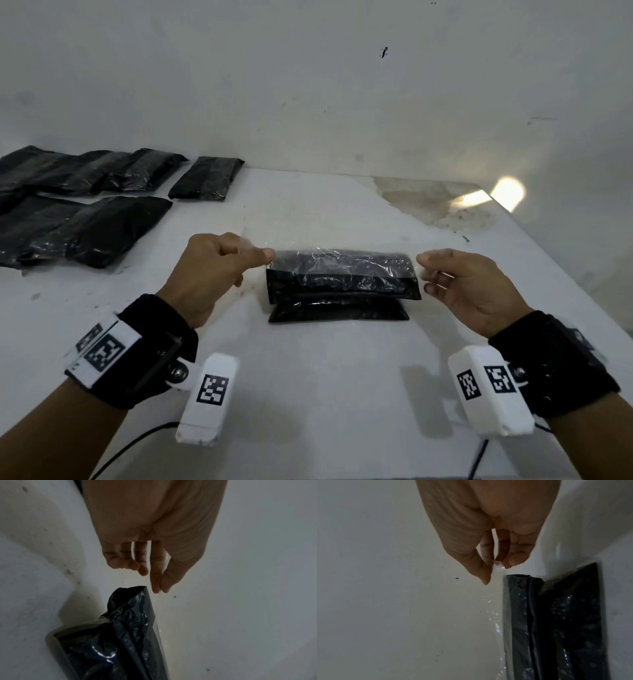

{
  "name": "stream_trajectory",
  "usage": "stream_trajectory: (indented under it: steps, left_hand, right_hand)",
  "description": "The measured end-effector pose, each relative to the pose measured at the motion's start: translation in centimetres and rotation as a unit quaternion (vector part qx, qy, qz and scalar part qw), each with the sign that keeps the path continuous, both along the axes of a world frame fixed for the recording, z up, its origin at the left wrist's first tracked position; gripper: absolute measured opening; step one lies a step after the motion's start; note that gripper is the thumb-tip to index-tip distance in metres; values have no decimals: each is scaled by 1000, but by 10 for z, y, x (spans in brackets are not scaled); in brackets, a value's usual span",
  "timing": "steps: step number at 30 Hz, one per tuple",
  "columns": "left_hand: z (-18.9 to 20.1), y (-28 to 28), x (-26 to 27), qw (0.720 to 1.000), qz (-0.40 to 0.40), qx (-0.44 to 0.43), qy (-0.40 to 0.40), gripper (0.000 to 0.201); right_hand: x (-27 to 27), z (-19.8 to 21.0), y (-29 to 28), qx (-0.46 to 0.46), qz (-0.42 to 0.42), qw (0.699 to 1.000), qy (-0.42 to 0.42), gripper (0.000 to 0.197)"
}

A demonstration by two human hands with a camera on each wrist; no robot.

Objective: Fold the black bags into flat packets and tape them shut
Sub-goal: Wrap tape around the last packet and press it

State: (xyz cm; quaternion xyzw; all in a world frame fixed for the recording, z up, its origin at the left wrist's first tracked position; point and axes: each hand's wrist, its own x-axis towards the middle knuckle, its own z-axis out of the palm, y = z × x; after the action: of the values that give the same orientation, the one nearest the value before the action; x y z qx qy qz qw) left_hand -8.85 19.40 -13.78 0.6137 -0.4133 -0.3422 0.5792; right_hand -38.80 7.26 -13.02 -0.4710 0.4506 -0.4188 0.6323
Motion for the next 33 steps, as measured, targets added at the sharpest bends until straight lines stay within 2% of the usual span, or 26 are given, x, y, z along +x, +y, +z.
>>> stream_trajectory:
  steps: [3, 5, 8, 9, 11, 12, 16, 25, 27, 30, 33]
  left_hand:
    - [7, 3, -1, 999, -13, -52, -10, 55]
    - [8, 4, -2, 998, -13, -67, 4, 50]
    - [7, 4, -5, 998, -33, -47, 38, 12]
    - [8, 6, -7, 998, -42, -36, 39, 6]
    - [5, 7, -9, 998, -54, -12, 26, 25]
    - [4, 7, -9, 998, -55, -1, 21, 27]
    - [4, 9, -10, 997, -69, 36, 18, 17]
    - [11, 6, -10, 988, -100, 98, 62, 23]
    - [10, 6, -9, 991, -92, 93, 30, 26]
    - [8, 5, -5, 997, -41, 46, -51, 26]
    - [9, 6, -2, 998, -18, -14, -56, 26]
  right_hand:
    - [1, 0, 1, -48, -8, 998, -30, 6]
    - [1, -1, 2, -61, -5, 997, -55, 7]
    - [0, -2, 4, -61, 30, 996, -59, 8]
    - [0, -3, 4, -62, 44, 996, -48, 11]
    - [-2, -5, 5, -59, 60, 996, -24, 12]
    - [-2, -5, 6, -57, 67, 996, -13, 9]
    - [-1, -5, 8, -30, 110, 993, 14, 13]
    - [-1, 0, 7, 41, 169, 984, -40, 22]
    - [-1, 2, 8, 32, 163, 985, -36, 21]
    - [-4, 2, 7, -34, 118, 992, -8, 12]
    - [-8, 3, 6, -93, 90, 991, -19, 22]
